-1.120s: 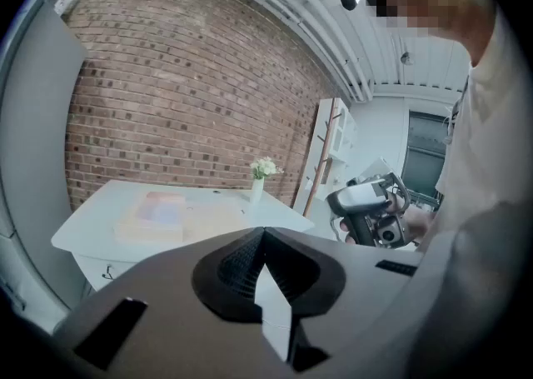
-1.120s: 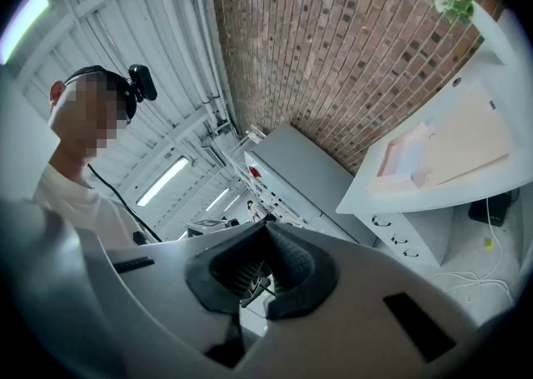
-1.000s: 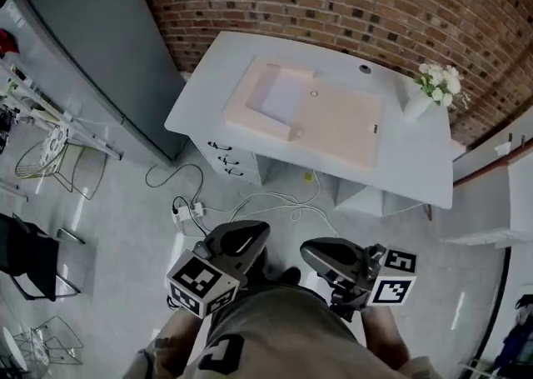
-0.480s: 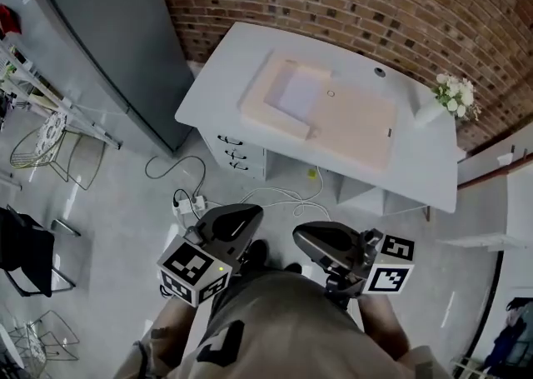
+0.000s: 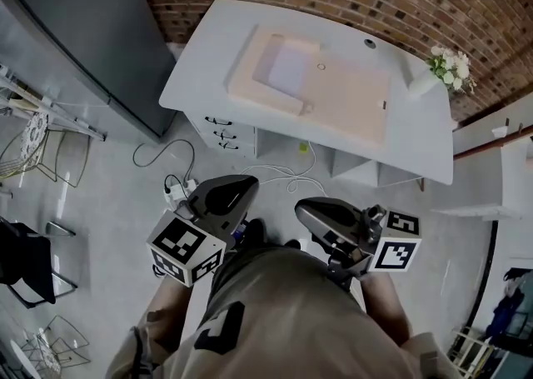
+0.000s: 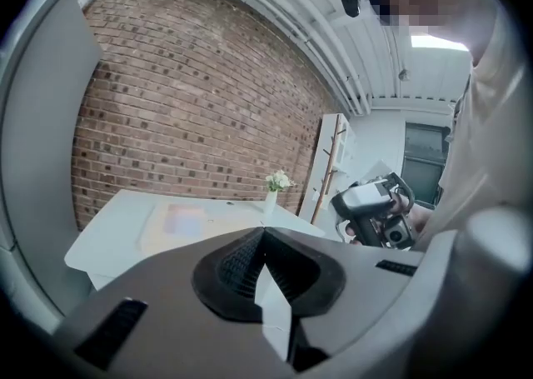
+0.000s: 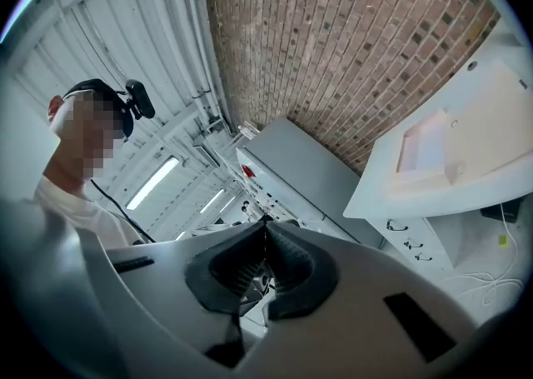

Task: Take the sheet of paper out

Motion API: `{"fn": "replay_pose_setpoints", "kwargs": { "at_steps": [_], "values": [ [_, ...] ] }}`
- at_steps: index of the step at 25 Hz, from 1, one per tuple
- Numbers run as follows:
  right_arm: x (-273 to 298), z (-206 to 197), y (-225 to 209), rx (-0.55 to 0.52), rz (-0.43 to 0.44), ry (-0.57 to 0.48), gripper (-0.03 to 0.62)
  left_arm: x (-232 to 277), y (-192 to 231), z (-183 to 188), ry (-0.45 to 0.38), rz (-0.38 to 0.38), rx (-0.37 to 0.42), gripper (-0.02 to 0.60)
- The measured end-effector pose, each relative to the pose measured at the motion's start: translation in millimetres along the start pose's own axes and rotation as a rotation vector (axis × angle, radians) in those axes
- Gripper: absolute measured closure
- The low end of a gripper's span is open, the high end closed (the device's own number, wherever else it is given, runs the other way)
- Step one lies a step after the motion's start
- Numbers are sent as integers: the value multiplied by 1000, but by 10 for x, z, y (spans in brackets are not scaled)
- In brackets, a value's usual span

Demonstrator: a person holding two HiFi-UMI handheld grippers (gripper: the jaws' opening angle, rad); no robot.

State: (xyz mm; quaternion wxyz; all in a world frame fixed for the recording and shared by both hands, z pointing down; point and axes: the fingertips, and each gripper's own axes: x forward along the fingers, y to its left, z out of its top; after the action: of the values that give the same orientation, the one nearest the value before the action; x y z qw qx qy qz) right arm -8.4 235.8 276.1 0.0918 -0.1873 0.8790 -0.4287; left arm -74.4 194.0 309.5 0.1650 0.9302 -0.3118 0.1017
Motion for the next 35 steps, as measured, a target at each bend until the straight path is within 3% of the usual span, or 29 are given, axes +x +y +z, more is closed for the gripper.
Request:
{"fn": "replay_pose_setpoints", "kwargs": {
  "at_steps": [22,35],
  "values": [
    [571,-173,-32,32,-24,50,569,-270,379,-132,-23,-33,-25,568],
    [601,6,-209,89,33,50,569,-125,424,-46,-7,9,-19,568]
  ]
}}
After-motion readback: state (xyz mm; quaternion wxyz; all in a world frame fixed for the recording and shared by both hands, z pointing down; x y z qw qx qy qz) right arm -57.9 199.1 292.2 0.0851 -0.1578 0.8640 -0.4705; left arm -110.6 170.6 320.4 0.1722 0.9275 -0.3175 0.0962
